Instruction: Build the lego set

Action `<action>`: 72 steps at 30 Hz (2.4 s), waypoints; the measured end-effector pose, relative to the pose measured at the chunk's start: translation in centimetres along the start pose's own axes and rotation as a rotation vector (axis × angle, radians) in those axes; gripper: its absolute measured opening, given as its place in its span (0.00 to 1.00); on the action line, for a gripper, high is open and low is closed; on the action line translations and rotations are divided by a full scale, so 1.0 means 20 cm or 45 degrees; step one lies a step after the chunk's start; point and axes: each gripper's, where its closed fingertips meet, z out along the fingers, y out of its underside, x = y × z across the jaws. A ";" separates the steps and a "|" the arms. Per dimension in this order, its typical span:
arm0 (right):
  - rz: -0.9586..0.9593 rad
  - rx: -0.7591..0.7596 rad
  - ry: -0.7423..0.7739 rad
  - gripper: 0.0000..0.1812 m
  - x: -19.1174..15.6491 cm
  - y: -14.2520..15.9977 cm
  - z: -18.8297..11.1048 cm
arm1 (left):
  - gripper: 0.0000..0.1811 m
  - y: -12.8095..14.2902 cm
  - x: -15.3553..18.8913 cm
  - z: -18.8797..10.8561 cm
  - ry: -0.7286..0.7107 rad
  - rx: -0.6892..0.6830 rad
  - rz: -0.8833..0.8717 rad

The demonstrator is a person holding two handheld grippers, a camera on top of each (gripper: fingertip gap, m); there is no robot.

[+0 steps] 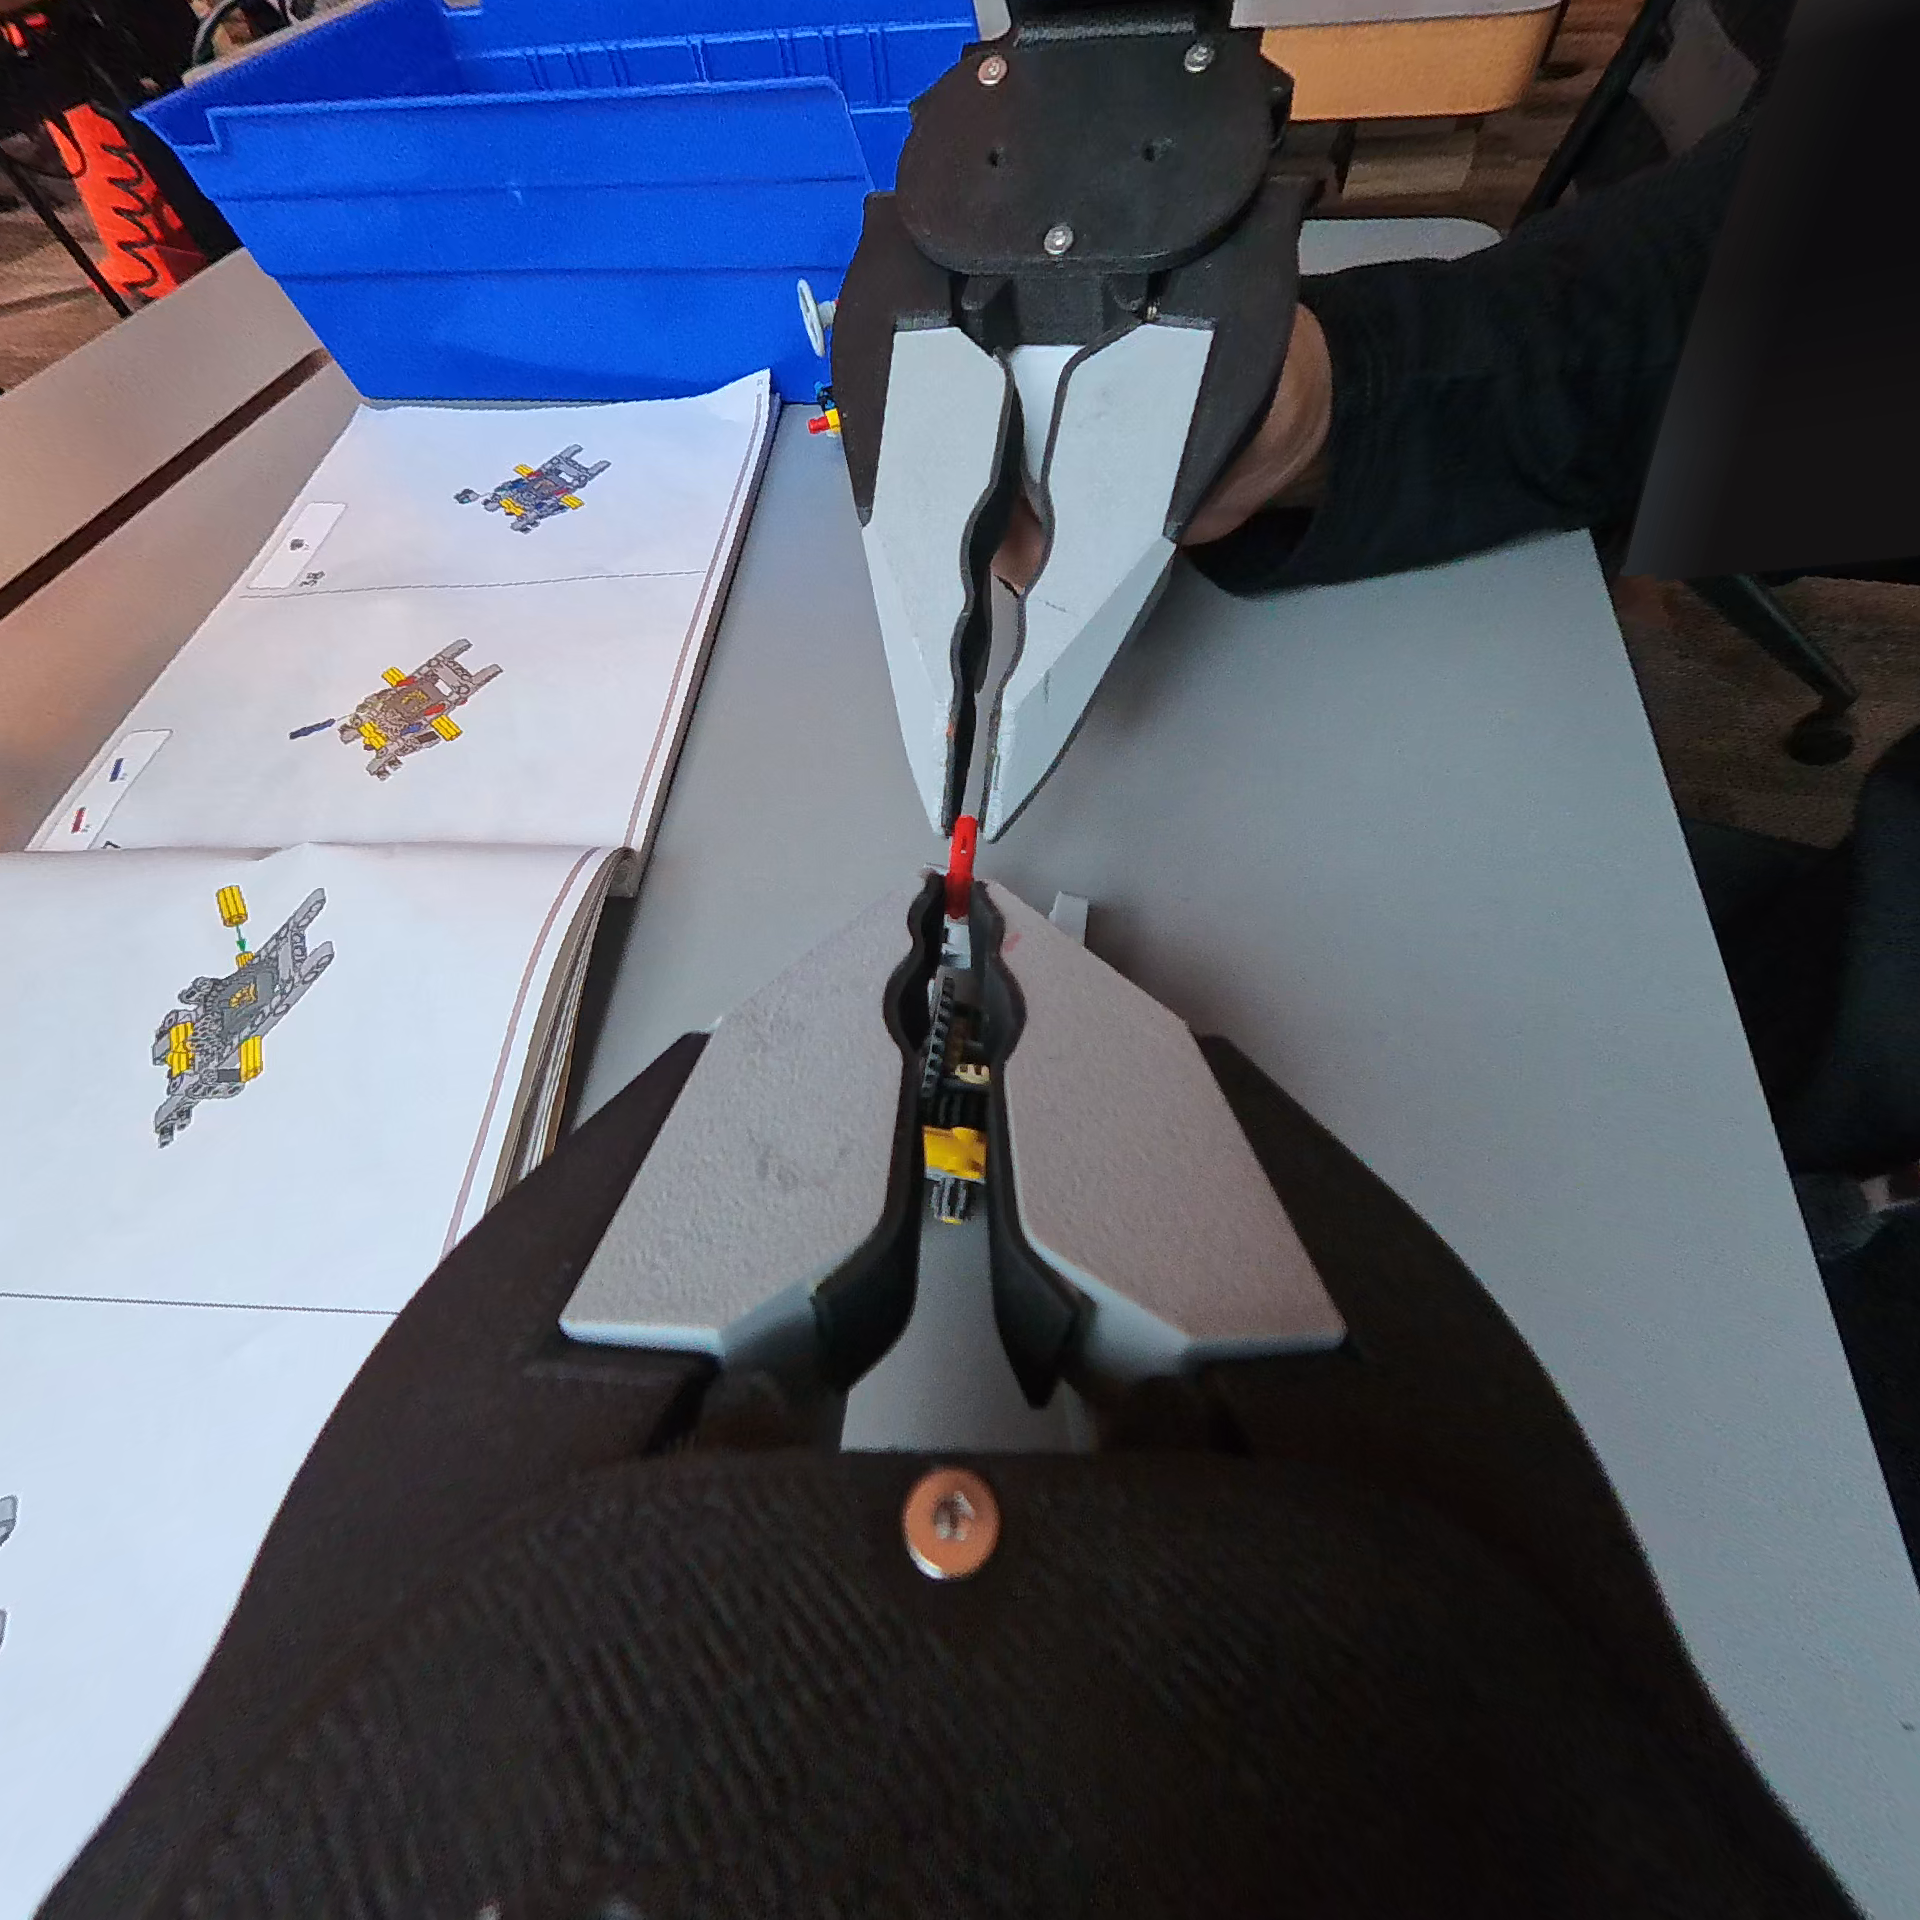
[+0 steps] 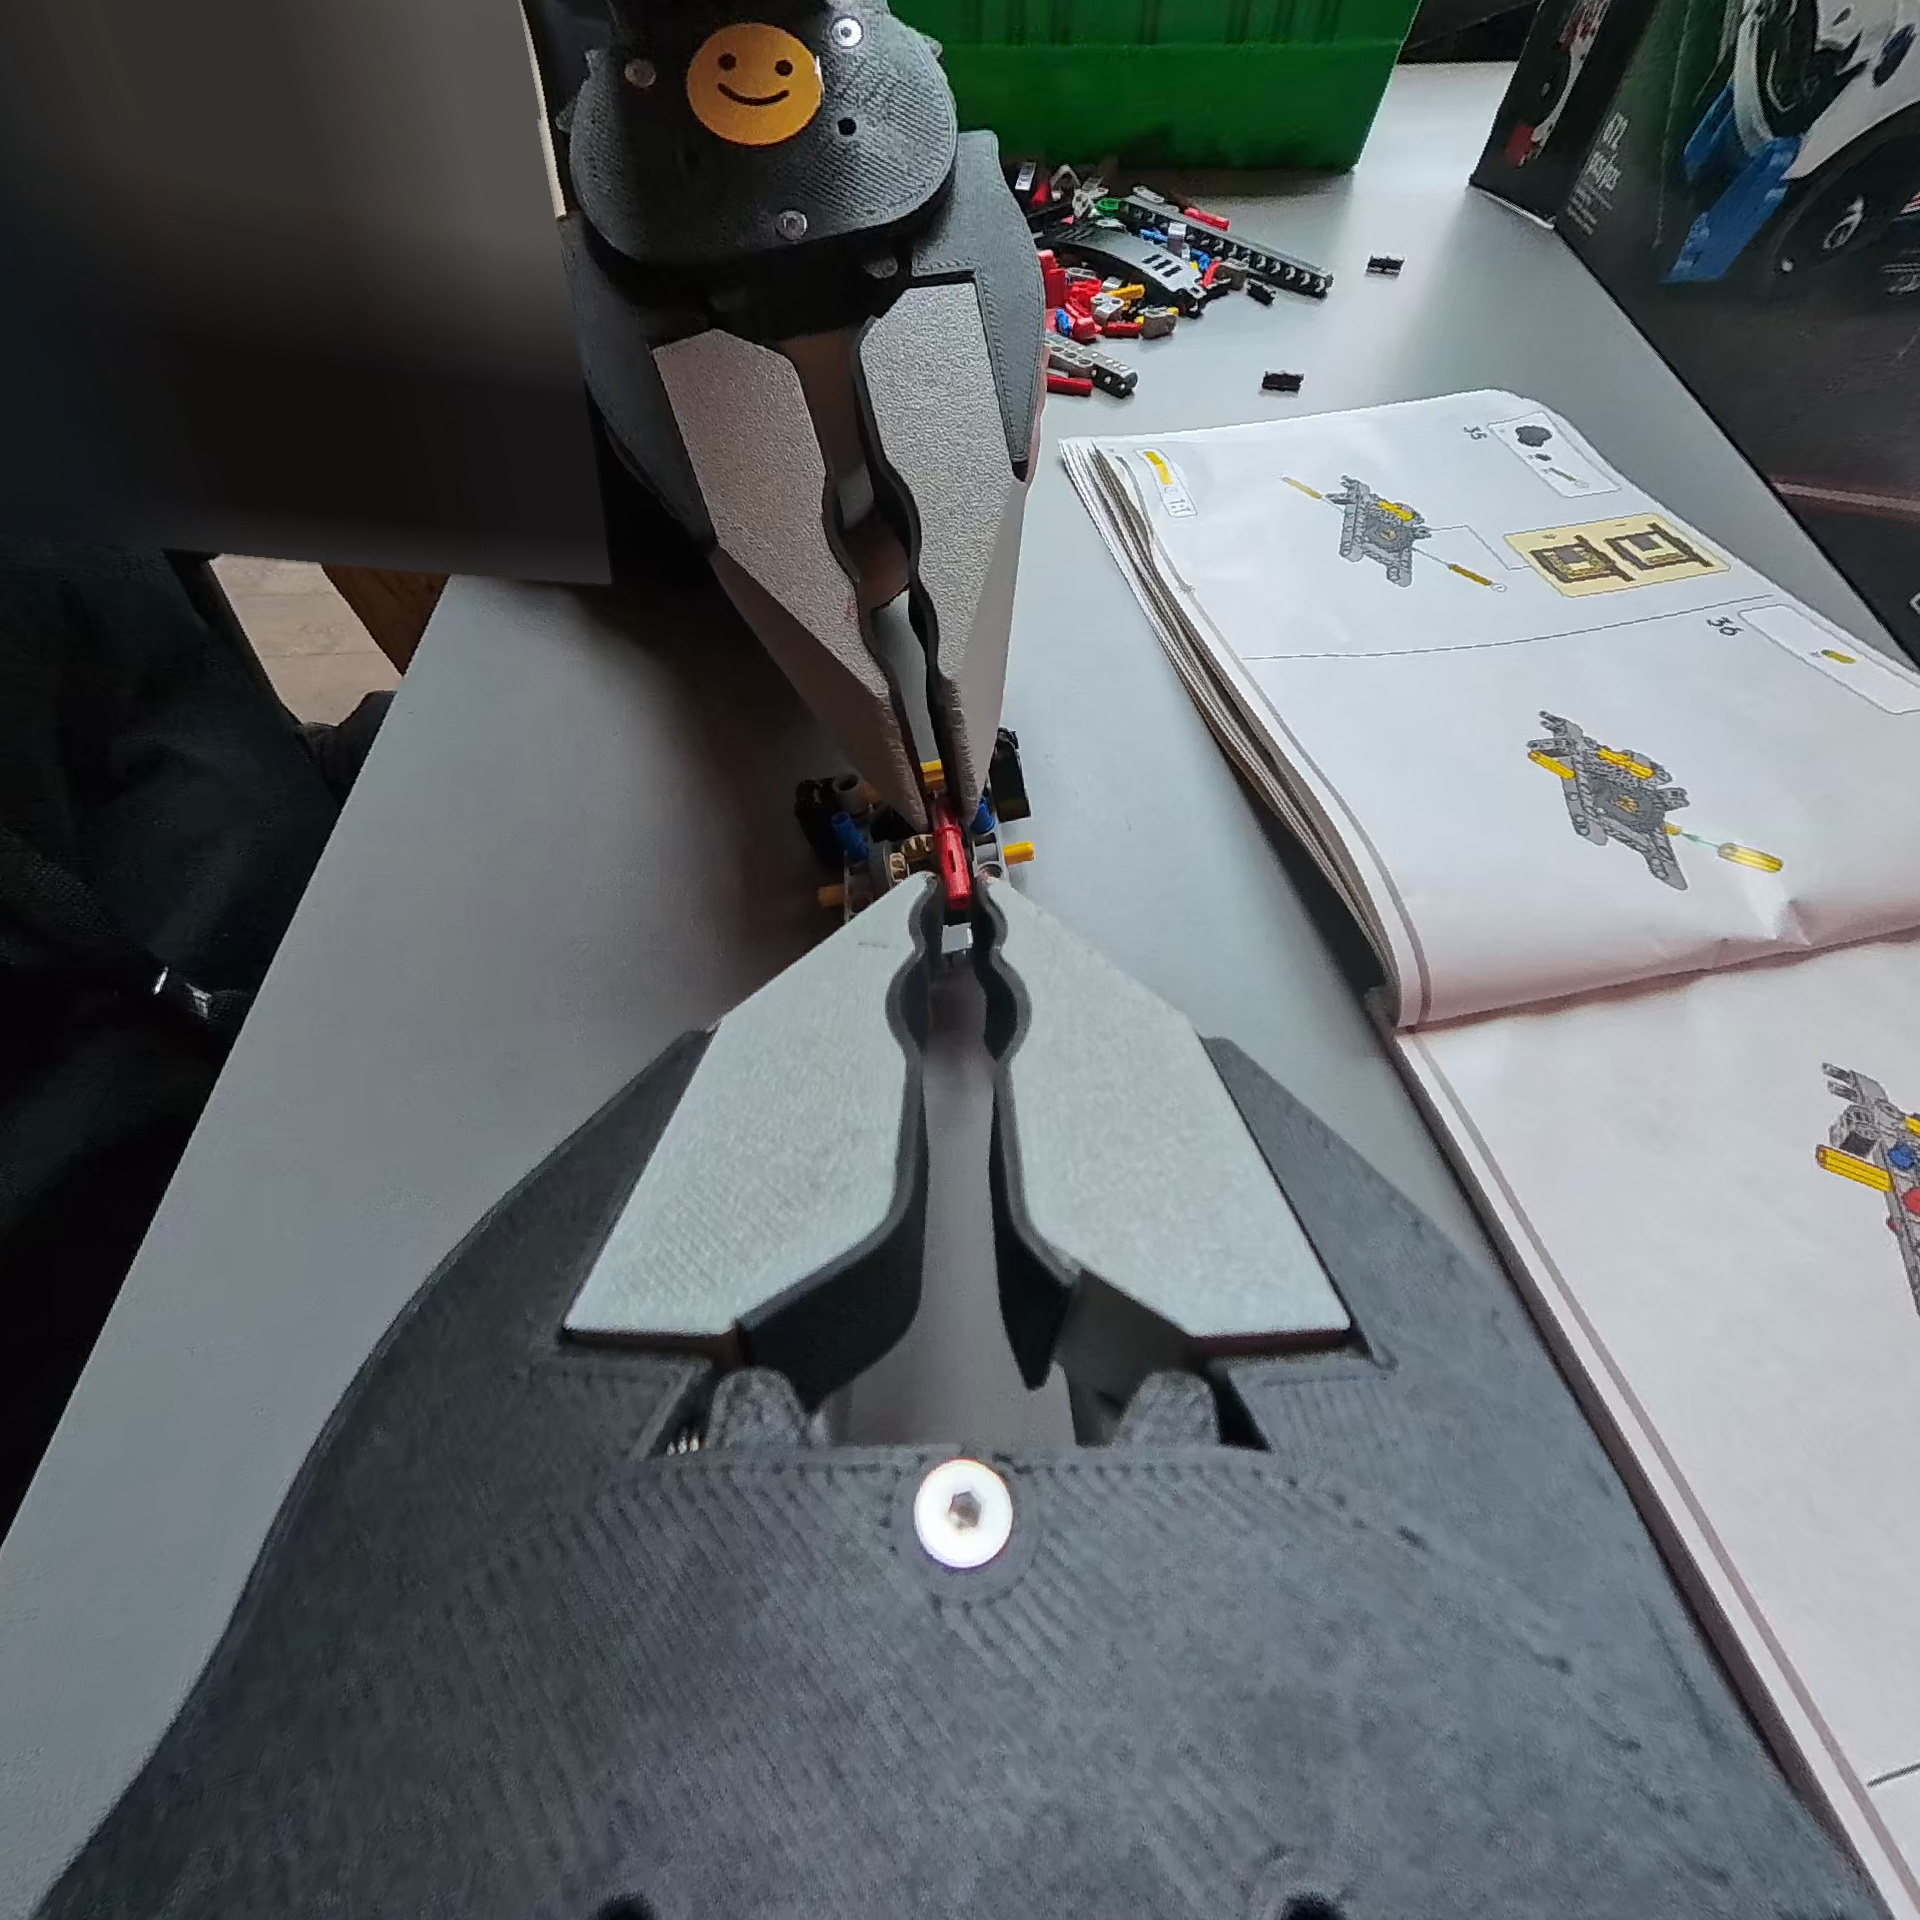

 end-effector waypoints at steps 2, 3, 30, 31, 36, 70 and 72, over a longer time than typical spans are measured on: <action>0.003 0.003 0.000 0.01 0.00 0.00 0.00 | 0.01 0.00 0.00 0.00 0.000 0.005 -0.004; 0.003 0.003 0.001 0.01 0.00 0.00 0.00 | 0.01 0.00 0.00 0.00 0.002 0.007 -0.006; 0.036 0.017 0.072 0.03 0.05 -0.01 -0.01 | 0.01 0.01 -0.05 -0.03 -0.016 0.000 -0.080; 0.024 0.017 0.069 0.03 0.05 -0.01 -0.01 | 0.01 0.02 -0.05 -0.03 -0.014 0.000 -0.083; -0.023 0.013 0.074 0.02 0.03 -0.02 0.01 | 0.01 0.01 -0.04 -0.02 -0.002 0.002 -0.083; -0.007 0.040 0.074 0.00 0.02 -0.03 0.01 | 0.00 -0.04 0.00 -0.02 0.088 0.079 -0.176; 0.004 0.045 0.073 0.00 0.02 -0.03 0.01 | 0.00 -0.04 -0.01 -0.02 0.086 0.079 -0.185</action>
